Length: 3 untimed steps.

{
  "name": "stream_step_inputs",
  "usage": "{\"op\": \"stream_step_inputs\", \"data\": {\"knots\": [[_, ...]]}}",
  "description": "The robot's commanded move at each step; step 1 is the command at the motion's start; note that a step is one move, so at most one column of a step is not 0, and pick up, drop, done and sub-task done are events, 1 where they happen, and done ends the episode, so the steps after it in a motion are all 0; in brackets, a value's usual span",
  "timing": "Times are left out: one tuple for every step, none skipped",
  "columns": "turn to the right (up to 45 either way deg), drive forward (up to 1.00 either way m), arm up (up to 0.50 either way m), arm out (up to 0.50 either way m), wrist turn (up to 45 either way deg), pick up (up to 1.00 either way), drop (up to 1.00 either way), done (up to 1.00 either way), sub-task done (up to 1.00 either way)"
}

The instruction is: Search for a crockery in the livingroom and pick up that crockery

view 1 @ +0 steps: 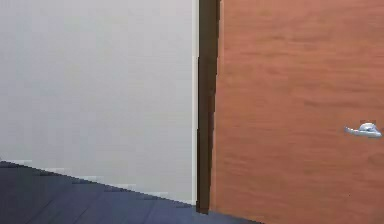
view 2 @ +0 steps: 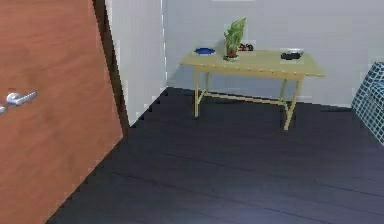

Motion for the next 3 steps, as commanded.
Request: {"op": "stream_step_inputs", "data": {"knots": [[45.0,0.00,0.00,0.00,0.0,0.00,0.00,0.00,0.00],[45.0,0.00,0.00,0.00,0.0,0.00,0.00,0.00,0.00],[42.0,0.00,0.00,0.00,0.0,0.00,0.00,0.00,0.00]]}}
